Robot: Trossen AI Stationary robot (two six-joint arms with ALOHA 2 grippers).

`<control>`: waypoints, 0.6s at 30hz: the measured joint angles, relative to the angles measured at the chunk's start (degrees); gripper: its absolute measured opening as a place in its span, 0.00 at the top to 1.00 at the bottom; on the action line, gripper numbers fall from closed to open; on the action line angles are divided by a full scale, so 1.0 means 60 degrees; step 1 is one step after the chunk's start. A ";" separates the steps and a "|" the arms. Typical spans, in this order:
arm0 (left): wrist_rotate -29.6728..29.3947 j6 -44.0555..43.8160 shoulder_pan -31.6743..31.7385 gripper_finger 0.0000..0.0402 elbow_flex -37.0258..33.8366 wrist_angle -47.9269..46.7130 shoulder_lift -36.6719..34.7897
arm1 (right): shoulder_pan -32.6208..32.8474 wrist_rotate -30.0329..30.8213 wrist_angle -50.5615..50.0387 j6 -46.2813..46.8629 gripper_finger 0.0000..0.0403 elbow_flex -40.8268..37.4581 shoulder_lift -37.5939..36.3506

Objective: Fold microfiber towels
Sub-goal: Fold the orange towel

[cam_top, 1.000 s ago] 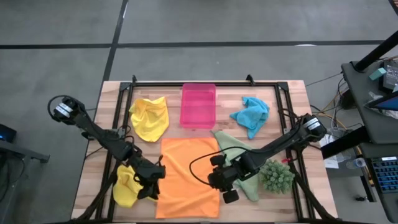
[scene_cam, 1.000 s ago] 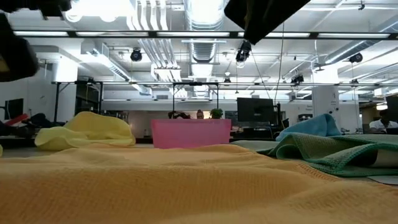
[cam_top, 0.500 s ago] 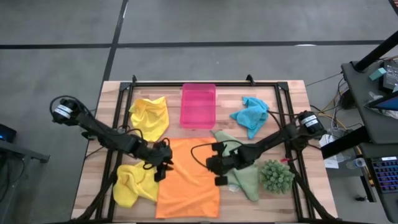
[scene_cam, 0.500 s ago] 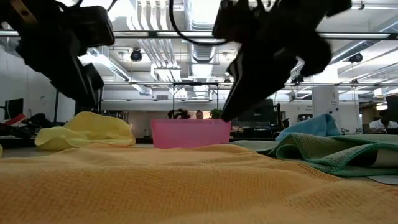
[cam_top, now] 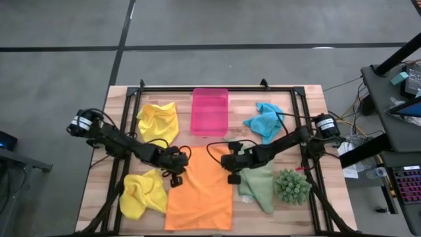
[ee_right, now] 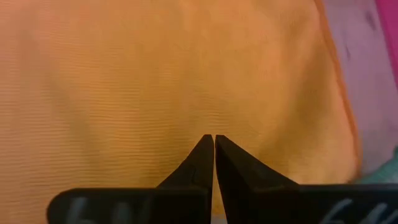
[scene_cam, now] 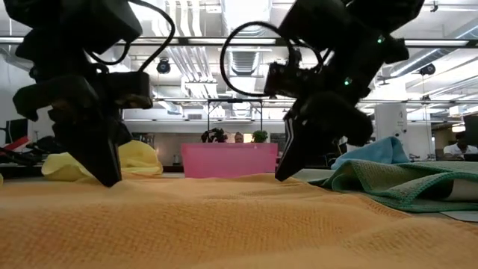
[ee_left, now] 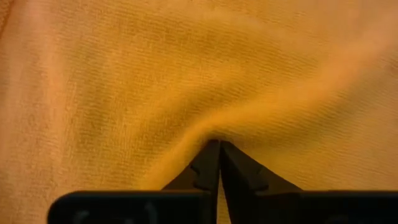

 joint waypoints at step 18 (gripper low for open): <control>-0.0460 0.0761 0.0770 1.00 -0.0113 -0.0619 -0.0594 | -0.1215 0.0040 0.0010 -0.0389 0.98 -0.0306 0.0000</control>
